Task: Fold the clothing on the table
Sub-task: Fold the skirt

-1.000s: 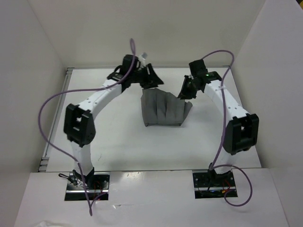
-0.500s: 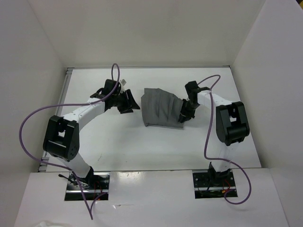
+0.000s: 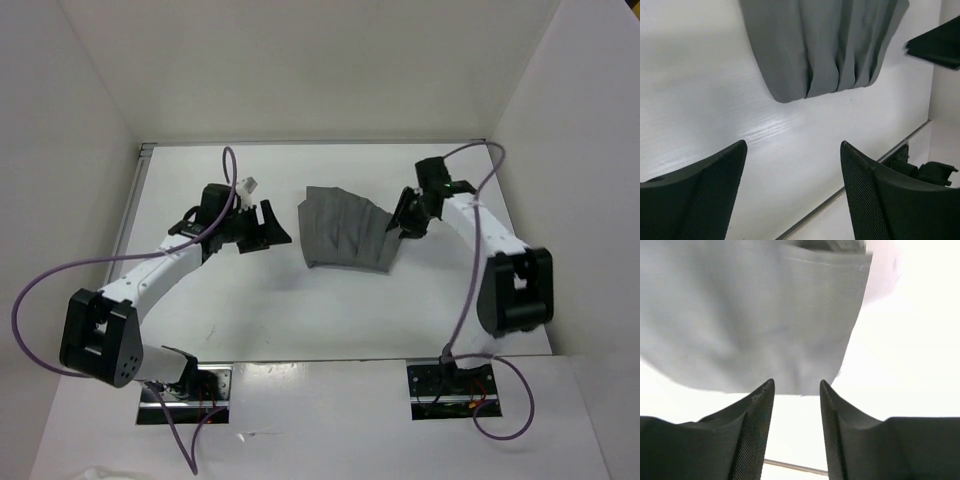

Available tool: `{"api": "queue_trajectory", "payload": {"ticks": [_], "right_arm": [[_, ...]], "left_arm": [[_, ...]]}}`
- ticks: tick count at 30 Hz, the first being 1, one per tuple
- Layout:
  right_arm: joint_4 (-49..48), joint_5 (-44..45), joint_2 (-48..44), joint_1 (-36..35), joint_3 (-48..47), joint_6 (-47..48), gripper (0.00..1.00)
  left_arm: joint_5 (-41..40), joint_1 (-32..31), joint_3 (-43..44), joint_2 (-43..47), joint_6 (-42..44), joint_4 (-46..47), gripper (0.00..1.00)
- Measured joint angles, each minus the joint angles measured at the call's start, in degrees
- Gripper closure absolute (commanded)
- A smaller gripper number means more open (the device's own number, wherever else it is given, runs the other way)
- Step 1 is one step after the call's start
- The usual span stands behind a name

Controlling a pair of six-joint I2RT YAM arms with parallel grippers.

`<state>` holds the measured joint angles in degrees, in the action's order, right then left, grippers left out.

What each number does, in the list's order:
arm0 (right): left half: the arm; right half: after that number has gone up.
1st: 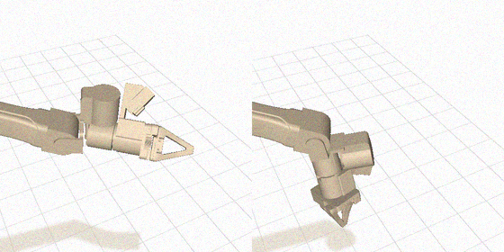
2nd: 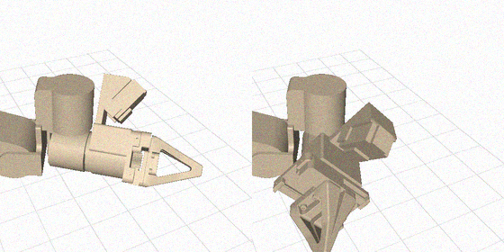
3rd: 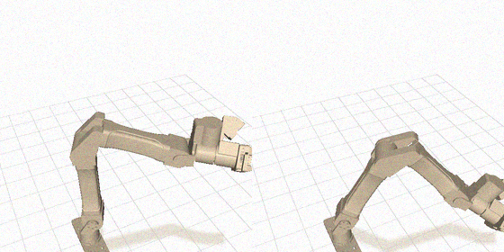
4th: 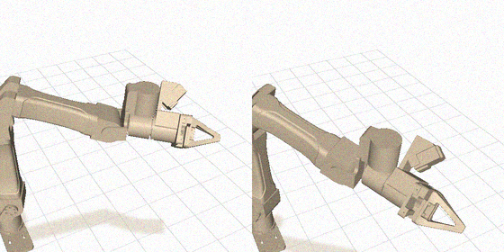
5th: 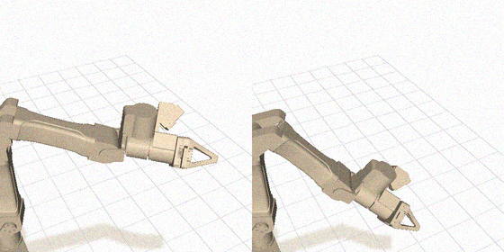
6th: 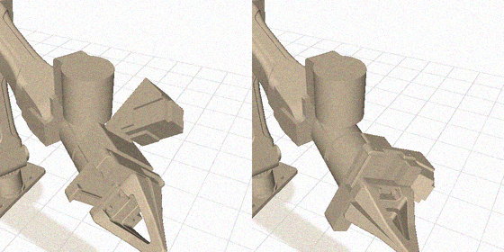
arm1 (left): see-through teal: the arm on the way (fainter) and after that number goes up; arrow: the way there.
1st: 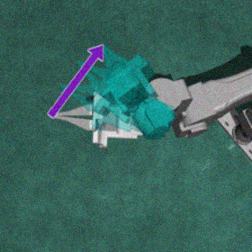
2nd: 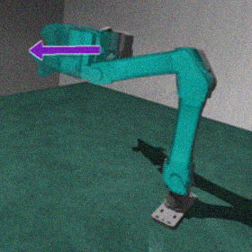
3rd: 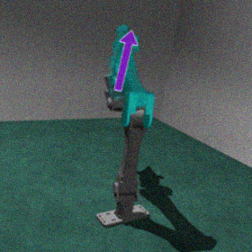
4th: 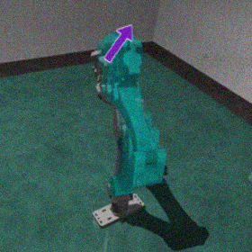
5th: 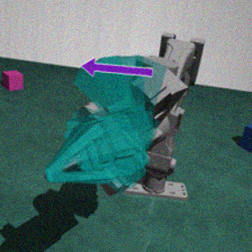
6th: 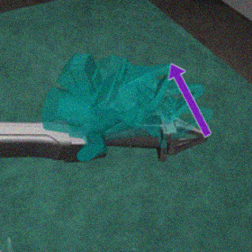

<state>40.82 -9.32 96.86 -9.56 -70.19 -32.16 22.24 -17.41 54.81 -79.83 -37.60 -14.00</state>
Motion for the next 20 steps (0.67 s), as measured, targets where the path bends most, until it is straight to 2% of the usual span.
{"api": "queue_trajectory", "payload": {"ticks": [4, 6, 9, 14, 17, 20], "right_arm": [[-3.26, 1.95, -16.5, 1.05, 1.44, -3.28, 0.51], [-5.46, 3.96, -25.14, 0.83, 5.44, -6.25, 0.5], [-5.73, 7.37, -35.21, -1.86, 14.23, -11.76, 0.48], [-4.33, 10.49, -44.11, -3.87, 23.8, -18.99, 0.47], [-4.46, 12.5, -50.29, -3.87, 24.72, -21.62, 0.46], [-4.7, 13.49, -51.95, -3.85, 24.65, -22.45, 0.44]], "left_arm": [[0.79, 0.26, -3.34, 4.26, -0.13, 1.2, 0.12], [1.01, 0.35, -4.42, 5.38, -0.33, 1.66, 0.1], [0.96, 0.37, -6.34, 7.39, -1.49, 2.08, 0.0], [0.44, 0.37, -8.66, 12.33, -3.48, 2.12, 0.0], [0.02, 0.39, -9.01, 14.12, -4.9, 2.54, 0.0], [-0.02, 0.39, -9.14, 14.25, -5.92, 3.06, 0.0]]}}
